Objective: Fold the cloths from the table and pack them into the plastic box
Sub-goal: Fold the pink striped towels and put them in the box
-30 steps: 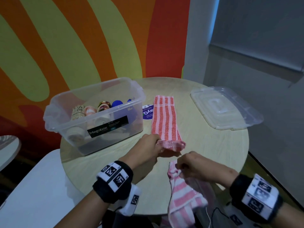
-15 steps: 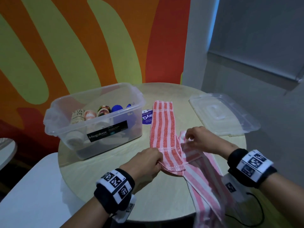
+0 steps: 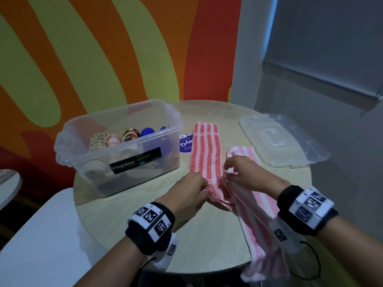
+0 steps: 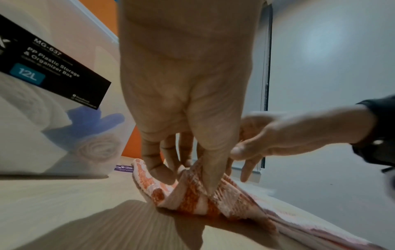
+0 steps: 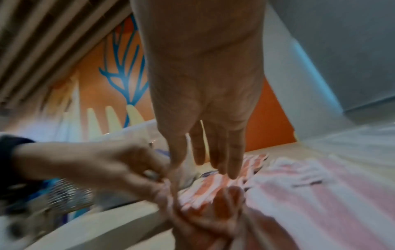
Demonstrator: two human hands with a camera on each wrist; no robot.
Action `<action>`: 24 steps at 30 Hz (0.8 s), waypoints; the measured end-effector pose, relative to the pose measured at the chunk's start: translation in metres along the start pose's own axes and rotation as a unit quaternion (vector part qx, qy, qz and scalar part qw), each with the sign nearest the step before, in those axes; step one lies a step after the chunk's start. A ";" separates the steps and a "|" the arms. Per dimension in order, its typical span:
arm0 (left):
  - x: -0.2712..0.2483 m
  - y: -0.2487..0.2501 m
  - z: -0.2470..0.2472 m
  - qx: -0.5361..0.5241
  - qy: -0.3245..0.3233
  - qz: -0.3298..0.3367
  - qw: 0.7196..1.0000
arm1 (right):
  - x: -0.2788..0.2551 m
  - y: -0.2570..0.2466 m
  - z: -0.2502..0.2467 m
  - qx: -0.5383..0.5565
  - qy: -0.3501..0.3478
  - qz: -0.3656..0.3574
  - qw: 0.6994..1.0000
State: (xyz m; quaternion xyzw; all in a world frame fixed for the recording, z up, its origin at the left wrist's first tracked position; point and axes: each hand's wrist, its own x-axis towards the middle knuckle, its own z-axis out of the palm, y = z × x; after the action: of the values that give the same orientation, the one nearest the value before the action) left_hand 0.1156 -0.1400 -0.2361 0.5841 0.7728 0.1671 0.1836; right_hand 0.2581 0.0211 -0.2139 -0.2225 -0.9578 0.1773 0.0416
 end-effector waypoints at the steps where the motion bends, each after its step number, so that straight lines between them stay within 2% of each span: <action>1: -0.002 -0.002 0.000 0.011 -0.007 0.006 1.000 | -0.011 -0.013 0.001 0.021 -0.024 -0.030 0.999; 3: -0.009 -0.006 0.004 0.011 -0.044 0.013 0.999 | -0.037 -0.035 0.018 0.033 -0.103 -0.078 0.991; 4: -0.014 -0.008 0.007 0.008 -0.064 0.019 0.998 | -0.048 -0.039 0.033 0.009 -0.113 -0.100 0.989; 6: -0.025 -0.009 0.008 0.000 -0.084 0.028 0.996 | -0.056 -0.037 0.058 -0.053 -0.063 -0.121 0.989; 7: -0.030 -0.010 0.007 -0.012 -0.081 0.026 0.996 | -0.056 -0.033 0.063 -0.046 -0.037 -0.114 0.992; 9: -0.035 -0.013 0.002 -0.036 -0.071 0.009 0.997 | -0.051 -0.027 0.062 0.008 -0.022 -0.104 0.994; 13: -0.033 -0.022 0.001 -0.085 -0.064 -0.025 0.994 | -0.038 -0.012 0.052 0.099 -0.058 -0.049 0.992; 16: -0.031 -0.018 0.000 -0.117 -0.070 -0.033 0.990 | -0.040 -0.006 0.050 0.186 -0.033 -0.003 0.982; 18: -0.032 -0.013 0.001 -0.096 -0.077 -0.020 0.992 | -0.044 -0.004 0.051 0.219 -0.017 0.013 0.975; 21: -0.032 -0.006 0.003 -0.037 -0.091 -0.009 0.995 | -0.047 -0.002 0.053 0.180 0.004 -0.014 0.984; 24: -0.032 0.004 0.000 0.000 -0.055 -0.007 0.998 | -0.051 -0.007 0.052 0.153 -0.035 -0.030 0.987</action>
State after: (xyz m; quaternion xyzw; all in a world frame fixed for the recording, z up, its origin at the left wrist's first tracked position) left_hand 0.1271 -0.1697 -0.2312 0.5869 0.7657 0.1332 0.2269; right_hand 0.2931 -0.0236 -0.2597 -0.1787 -0.9264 0.3281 0.0472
